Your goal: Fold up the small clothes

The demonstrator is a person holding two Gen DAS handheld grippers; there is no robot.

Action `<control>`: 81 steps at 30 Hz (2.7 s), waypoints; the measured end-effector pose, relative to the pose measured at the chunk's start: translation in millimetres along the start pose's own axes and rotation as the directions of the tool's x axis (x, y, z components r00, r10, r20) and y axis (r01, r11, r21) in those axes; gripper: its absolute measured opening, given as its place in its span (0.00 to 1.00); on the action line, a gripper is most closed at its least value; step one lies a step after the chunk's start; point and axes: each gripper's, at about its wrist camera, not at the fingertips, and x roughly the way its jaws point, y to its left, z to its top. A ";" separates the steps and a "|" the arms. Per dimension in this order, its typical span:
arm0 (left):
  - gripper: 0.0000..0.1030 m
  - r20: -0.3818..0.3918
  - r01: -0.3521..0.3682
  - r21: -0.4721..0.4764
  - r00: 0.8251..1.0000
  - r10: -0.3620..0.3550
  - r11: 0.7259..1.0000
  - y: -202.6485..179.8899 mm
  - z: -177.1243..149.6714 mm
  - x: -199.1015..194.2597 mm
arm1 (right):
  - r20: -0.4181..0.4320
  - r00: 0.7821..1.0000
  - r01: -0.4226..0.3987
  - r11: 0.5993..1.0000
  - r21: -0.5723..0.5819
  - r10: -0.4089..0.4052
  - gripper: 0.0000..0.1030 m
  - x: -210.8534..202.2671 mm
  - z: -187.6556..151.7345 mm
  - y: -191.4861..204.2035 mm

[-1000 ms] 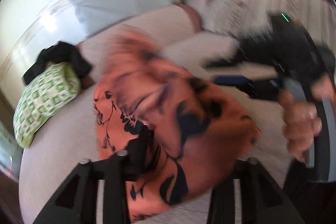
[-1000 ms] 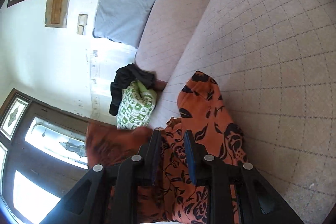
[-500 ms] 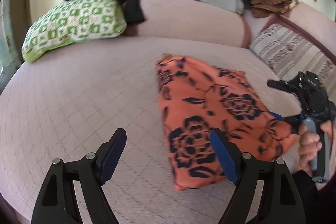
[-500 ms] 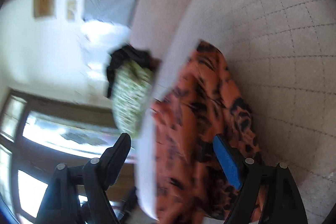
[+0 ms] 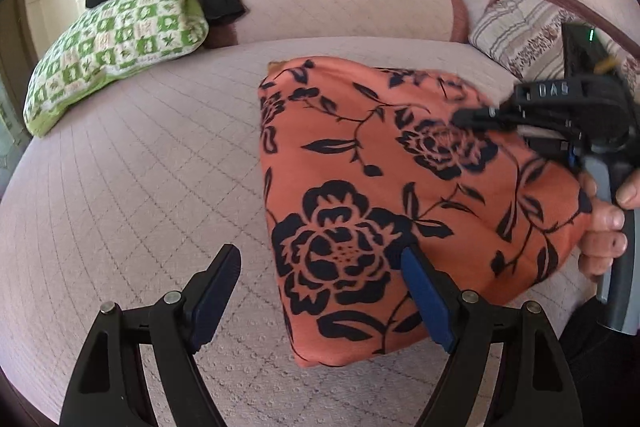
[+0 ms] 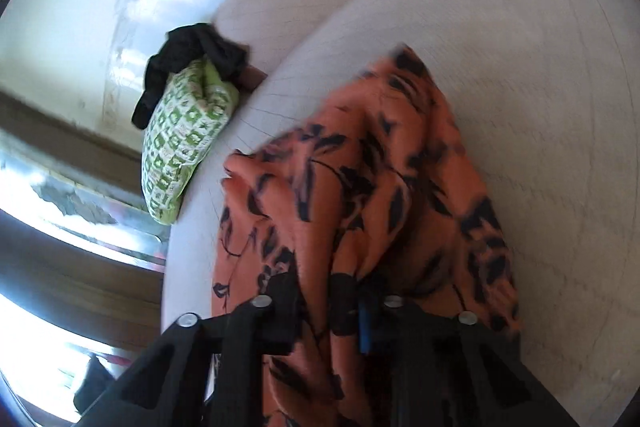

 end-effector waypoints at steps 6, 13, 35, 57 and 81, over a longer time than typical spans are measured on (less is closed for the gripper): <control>0.80 0.033 0.047 0.006 0.998 -0.047 0.999 -16.9 17.4 -12.7 | 0.296 0.953 0.107 0.988 -0.114 -0.069 0.13 -57.3 11.1 16.4; 0.85 -0.095 -0.021 0.059 0.995 0.026 0.998 -33.5 4.4 25.2 | 0.012 0.987 0.153 0.959 0.237 -0.161 0.30 -25.0 21.1 -66.7; 0.97 -0.171 0.026 -0.091 0.984 -0.041 0.996 1.0 -3.1 33.5 | -0.073 0.989 0.135 0.989 0.061 -0.130 0.28 48.4 64.0 -35.7; 0.97 -0.181 -0.015 -0.129 0.983 -0.009 0.992 5.3 -8.1 2.9 | -0.139 0.977 0.143 0.979 -0.142 -0.163 0.26 -51.7 -55.1 -53.5; 1.00 -0.110 -0.180 0.048 0.977 0.185 0.982 -4.0 5.4 28.0 | -0.171 0.983 0.067 0.997 -0.029 -0.071 0.29 -56.5 -49.2 -75.9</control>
